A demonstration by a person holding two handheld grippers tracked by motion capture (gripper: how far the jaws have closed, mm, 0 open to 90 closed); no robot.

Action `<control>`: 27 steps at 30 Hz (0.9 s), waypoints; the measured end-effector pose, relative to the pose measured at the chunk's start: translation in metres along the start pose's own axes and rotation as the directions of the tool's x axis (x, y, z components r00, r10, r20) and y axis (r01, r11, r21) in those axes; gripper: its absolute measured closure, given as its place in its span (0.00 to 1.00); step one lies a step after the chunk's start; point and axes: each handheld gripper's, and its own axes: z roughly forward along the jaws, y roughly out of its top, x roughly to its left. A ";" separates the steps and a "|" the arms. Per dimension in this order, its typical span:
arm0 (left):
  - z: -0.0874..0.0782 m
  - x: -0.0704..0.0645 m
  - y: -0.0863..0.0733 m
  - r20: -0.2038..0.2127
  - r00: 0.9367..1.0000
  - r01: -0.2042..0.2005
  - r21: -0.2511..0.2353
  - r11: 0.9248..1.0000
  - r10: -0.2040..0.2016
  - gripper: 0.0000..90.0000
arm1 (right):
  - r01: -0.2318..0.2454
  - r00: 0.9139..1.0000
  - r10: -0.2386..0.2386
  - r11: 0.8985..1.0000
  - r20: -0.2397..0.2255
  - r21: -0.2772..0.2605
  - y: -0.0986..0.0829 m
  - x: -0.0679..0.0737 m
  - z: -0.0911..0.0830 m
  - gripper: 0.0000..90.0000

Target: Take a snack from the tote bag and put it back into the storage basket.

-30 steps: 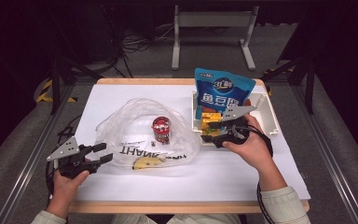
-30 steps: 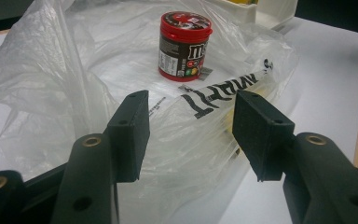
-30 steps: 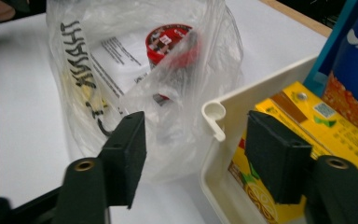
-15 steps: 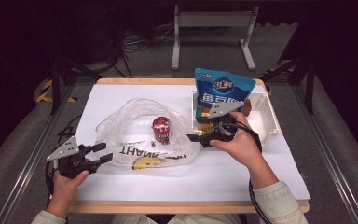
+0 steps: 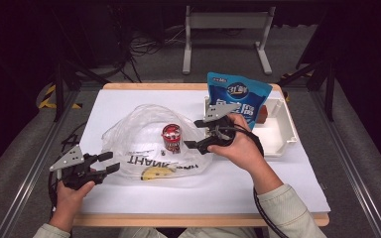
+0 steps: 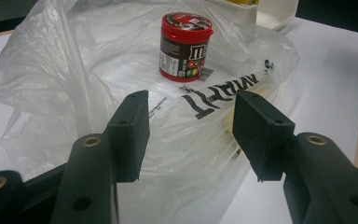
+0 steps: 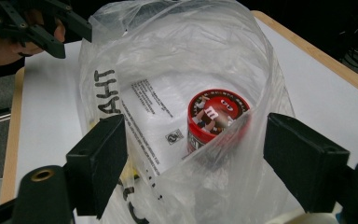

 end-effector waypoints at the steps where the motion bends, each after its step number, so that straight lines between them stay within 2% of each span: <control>1: 0.000 0.000 0.000 0.001 1.000 -0.001 0.003 1.000 0.001 0.52 | 0.001 1.000 -0.001 1.000 -0.001 -0.001 0.001 0.000 0.002 0.25; 15: -0.001 0.001 0.000 -0.002 1.000 -0.003 0.001 1.000 0.003 0.52 | 0.021 0.999 -0.020 1.000 -0.047 0.012 0.018 0.003 0.032 0.24; 18: -0.001 0.001 0.000 -0.001 1.000 -0.002 0.002 1.000 0.002 0.52 | 0.037 0.998 -0.036 0.999 -0.049 0.031 0.020 0.002 0.040 0.24; 27: -0.002 0.002 -0.001 0.001 1.000 0.004 -0.002 1.000 -0.004 0.52 | 0.030 0.999 -0.027 0.998 -0.046 0.052 0.022 -0.006 0.064 0.22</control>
